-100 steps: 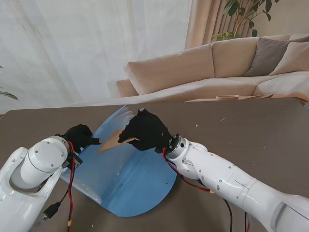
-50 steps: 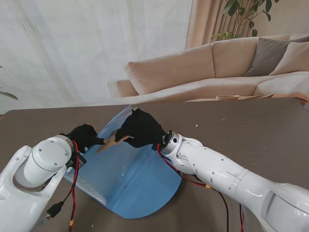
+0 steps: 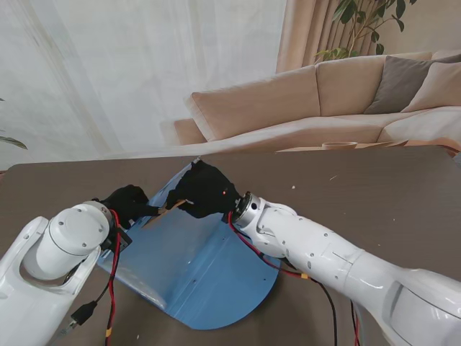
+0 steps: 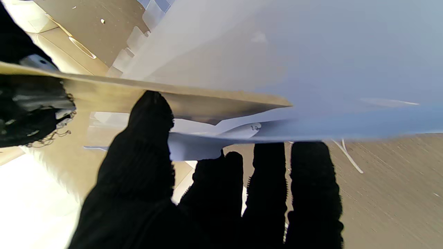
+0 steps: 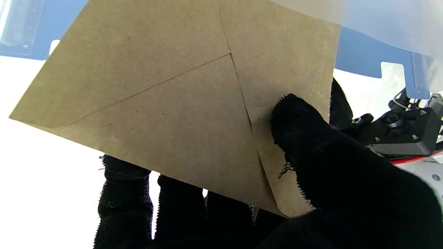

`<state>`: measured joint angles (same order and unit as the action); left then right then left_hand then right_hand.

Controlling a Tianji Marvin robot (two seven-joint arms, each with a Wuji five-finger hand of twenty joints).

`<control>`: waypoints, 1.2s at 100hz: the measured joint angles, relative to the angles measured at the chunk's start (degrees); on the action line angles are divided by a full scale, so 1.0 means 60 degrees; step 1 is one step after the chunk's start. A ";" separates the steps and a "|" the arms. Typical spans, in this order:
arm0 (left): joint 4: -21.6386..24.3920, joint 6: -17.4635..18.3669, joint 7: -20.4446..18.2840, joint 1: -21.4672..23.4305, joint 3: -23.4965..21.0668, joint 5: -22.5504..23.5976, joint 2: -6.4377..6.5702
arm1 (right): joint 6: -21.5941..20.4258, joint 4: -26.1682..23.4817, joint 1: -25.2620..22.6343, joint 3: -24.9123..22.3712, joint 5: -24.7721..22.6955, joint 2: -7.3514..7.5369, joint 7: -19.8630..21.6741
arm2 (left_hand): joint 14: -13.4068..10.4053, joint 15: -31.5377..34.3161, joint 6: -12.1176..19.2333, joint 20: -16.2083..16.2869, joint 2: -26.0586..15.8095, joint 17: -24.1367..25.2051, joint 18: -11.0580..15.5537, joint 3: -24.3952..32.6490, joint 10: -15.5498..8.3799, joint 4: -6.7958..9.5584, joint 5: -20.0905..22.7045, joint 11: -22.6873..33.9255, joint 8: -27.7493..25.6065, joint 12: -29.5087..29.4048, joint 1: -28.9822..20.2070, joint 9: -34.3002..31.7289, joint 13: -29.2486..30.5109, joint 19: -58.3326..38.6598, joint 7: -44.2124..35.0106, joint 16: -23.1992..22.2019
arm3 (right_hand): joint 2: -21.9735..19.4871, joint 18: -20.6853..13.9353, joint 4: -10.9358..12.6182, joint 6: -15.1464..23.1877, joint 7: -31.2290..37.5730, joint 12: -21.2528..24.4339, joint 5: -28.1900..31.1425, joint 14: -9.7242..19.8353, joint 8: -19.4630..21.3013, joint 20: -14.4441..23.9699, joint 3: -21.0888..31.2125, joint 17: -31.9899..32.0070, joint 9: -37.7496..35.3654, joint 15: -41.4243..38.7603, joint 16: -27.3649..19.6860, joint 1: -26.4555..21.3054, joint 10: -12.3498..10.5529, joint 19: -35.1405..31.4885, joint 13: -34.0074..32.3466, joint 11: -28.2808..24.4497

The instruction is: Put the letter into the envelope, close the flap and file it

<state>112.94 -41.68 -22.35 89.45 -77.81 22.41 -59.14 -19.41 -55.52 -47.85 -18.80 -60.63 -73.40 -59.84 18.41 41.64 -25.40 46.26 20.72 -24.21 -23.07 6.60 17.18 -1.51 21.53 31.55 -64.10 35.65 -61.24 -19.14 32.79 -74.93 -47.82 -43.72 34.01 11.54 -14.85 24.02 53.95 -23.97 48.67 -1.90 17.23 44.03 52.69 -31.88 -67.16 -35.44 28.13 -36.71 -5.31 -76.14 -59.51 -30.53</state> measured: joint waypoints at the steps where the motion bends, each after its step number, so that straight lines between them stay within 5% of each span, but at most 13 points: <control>1: 0.0001 0.0000 -0.0001 0.0000 0.0001 0.0000 0.0000 | 0.0000 0.0000 -0.0001 -0.0001 0.0002 -0.0002 0.0001 | 0.0000 0.0000 0.0000 0.0000 0.0000 0.0000 0.0000 0.0000 0.0000 0.0000 0.0000 0.0000 0.0000 0.0000 0.0000 0.0000 0.0001 0.0000 0.0000 0.0000 | 0.0021 0.0000 0.0008 0.0000 0.0016 -0.0016 -0.0065 0.0000 -0.0038 0.0001 0.0082 0.0021 0.0000 0.0000 0.0000 0.0000 0.0000 0.0000 0.0006 0.0012; 17: 0.0043 0.0001 -0.0005 0.0048 -0.0040 0.0021 0.0000 | 0.0049 -0.0618 -0.0353 -0.0625 -0.0068 0.0172 0.0548 | 0.0000 0.0006 -0.0001 0.0000 0.0000 -0.0001 0.0000 -0.0004 0.0000 0.0000 0.0000 0.0000 -0.0001 0.0000 0.0000 0.0000 0.0020 0.0000 0.0000 -0.0003 | 0.1115 0.0003 0.0191 -0.0825 -0.0293 -0.0200 -0.1106 0.0000 -0.0463 0.0191 0.1062 0.0424 0.1020 0.0086 -0.0053 0.0687 0.0074 0.0147 0.0648 -0.0148; 27: 0.0085 0.0012 -0.0005 0.0108 -0.0091 0.0024 -0.0003 | 0.0106 -0.1378 -0.0686 -0.1081 -0.0190 0.0489 0.1163 | 0.0000 0.0013 -0.0001 0.0000 0.0000 -0.0003 0.0000 -0.0032 0.0000 0.0000 0.0000 0.0000 -0.0001 0.0000 -0.0004 0.0000 0.0036 0.0000 0.0000 -0.0009 | 0.1260 0.0005 0.0291 -0.1541 -0.1277 -0.0089 -0.1199 0.0004 0.0192 0.0329 0.1186 0.0683 0.1927 0.0010 -0.0030 0.1323 0.0199 0.0245 0.1098 -0.0811; 32: 0.0086 0.0013 -0.0002 0.0111 -0.0091 0.0024 -0.0003 | 0.0116 -0.1615 -0.0846 -0.1300 -0.0250 0.0602 0.1333 | 0.0000 0.0014 -0.0002 0.0000 -0.0007 -0.0004 0.0000 -0.0093 0.0000 0.0000 0.0000 0.0000 0.0000 0.0000 -0.0029 0.0000 0.0048 0.0000 0.0000 -0.0010 | 0.1263 0.0005 0.0757 -0.1769 -0.1554 -0.0012 -0.1302 0.0004 0.0384 0.0342 0.1186 0.0782 0.2151 0.0029 0.0016 0.1495 0.0281 0.0245 0.1257 -0.0859; 56: 0.0085 0.0009 0.0017 0.0114 -0.0082 0.0021 -0.0003 | 0.0200 -0.1806 -0.1098 -0.1551 -0.0288 0.0821 0.1454 | 0.0000 0.0015 -0.0002 0.0000 -0.0012 -0.0005 0.0000 -0.0098 0.0000 0.0000 0.0000 0.0000 -0.0001 0.0001 -0.0032 0.0000 0.0052 -0.0001 0.0000 -0.0011 | 0.1369 0.0019 0.0761 -0.1800 -0.0995 -0.0122 -0.1296 0.0004 0.0547 0.0445 0.1187 0.0861 0.2146 -0.0157 0.0090 0.1507 0.0311 0.0248 0.1342 -0.1204; 80: 0.0077 0.0021 0.0002 0.0107 -0.0079 0.0004 -0.0003 | 0.0288 -0.1409 -0.0849 -0.1110 -0.0144 0.0727 0.1418 | 0.0000 0.0015 -0.0002 0.0000 -0.0013 -0.0005 -0.0002 -0.0101 0.0000 0.0000 0.0000 0.0001 0.0000 0.0001 -0.0033 0.0000 0.0052 -0.0001 0.0000 -0.0010 | 0.1366 0.0019 0.0754 -0.1338 -0.0116 -0.0569 -0.0912 0.0004 -0.0113 0.0476 0.1094 0.0861 0.2143 -0.0672 0.0416 0.1369 0.0326 0.0248 0.1343 -0.1559; 92: 0.0073 0.0029 0.0021 0.0106 -0.0081 -0.0055 -0.0004 | 0.0190 -0.0754 -0.0531 -0.0603 0.0054 0.0485 0.1075 | 0.0002 0.0018 -0.0002 0.0000 -0.0013 -0.0005 -0.0003 -0.0102 0.0001 0.0000 0.0000 0.0000 0.0000 0.0001 -0.0033 0.0000 0.0053 -0.0001 0.0000 -0.0018 | 0.1039 0.0022 0.0705 -0.0544 0.0250 -0.1227 0.0210 -0.0034 -0.0508 0.0584 0.1039 0.0872 0.2137 -0.1331 0.0748 0.0872 0.0382 0.0163 0.1345 -0.1906; 120: 0.0075 0.0026 0.0241 0.0108 -0.0059 -0.0436 -0.0051 | 0.0121 -0.0065 -0.0005 0.0238 0.0120 0.0096 0.0861 | 0.0015 0.0023 -0.0005 0.0000 -0.0016 -0.0005 -0.0003 -0.0103 0.0001 0.0000 0.0000 0.0001 0.0000 0.0001 -0.0033 0.0004 0.0053 -0.0001 0.0000 -0.0066 | 0.0892 0.0022 0.0697 -0.0164 0.0260 -0.2243 0.0181 -0.0039 -0.1207 0.0777 0.1012 0.0917 0.2134 -0.2333 0.1280 0.0802 0.0387 0.0057 0.1665 -0.2378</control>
<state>113.39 -41.53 -20.90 90.10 -78.16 19.79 -59.45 -18.68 -55.91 -47.88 -17.38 -59.91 -72.82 -54.68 18.50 41.77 -25.43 46.26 20.62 -24.24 -23.09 5.98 17.18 -1.51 21.53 31.55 -64.10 35.66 -61.44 -19.11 33.10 -74.94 -47.82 -44.12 39.36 11.67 -10.67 23.04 55.51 -37.42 49.75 -2.13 9.99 48.69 58.77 -26.38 -54.36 -49.44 35.81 -31.90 -2.99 -75.80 -49.52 -44.80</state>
